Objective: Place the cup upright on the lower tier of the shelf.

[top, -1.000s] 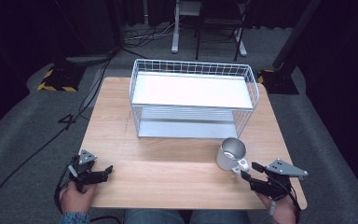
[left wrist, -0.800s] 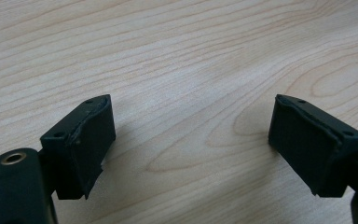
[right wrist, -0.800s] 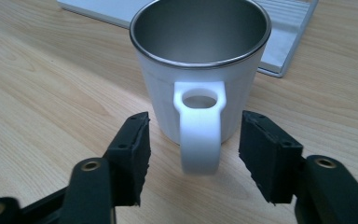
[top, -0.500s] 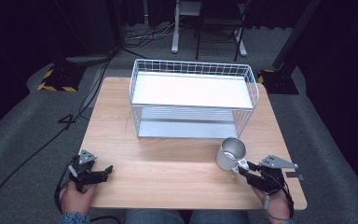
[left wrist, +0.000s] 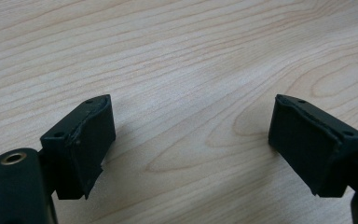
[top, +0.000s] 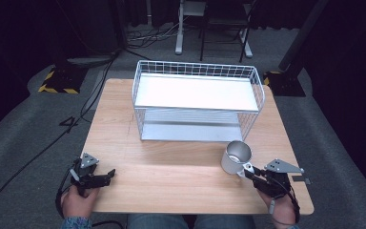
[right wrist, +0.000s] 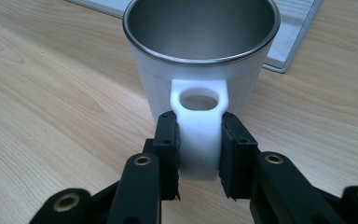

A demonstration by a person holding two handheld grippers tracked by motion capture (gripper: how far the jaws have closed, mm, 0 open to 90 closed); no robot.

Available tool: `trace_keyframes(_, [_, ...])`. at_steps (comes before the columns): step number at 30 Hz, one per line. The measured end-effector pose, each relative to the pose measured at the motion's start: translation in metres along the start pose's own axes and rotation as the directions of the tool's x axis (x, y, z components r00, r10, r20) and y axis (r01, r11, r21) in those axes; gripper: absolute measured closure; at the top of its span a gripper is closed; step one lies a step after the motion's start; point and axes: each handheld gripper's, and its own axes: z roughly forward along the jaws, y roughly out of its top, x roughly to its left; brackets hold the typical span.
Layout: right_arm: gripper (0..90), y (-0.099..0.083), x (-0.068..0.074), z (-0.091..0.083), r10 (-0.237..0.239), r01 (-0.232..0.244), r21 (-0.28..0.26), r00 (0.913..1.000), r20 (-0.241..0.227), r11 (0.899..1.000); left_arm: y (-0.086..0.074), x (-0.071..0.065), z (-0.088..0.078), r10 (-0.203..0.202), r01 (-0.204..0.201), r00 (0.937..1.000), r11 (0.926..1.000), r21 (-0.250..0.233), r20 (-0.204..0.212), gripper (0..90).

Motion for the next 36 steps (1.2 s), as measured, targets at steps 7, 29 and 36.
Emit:
trace_keyframes(7, [71.5,0.003,0.003,-0.005,-0.023,0.023,-0.055,0.9997,0.012,0.998,0.0,0.0,0.0,0.0,0.0,1.0,1.0,0.0,0.0,14.9])
trace_keyframes(29, [71.5,0.048,0.016,0.007,-0.088,0.08,-0.141,0.9948,-0.05,0.987,-0.001,-0.001,-0.001,0.001,-0.001,1.0,1.0,0.001,0.003,14.9])
trace_keyframes(36, [71.5,0.064,0.016,0.022,-0.093,0.08,-0.16,0.9932,-0.071,0.984,-0.003,-0.002,-0.003,-0.001,0.001,1.0,1.0,0.001,0.003,14.9])
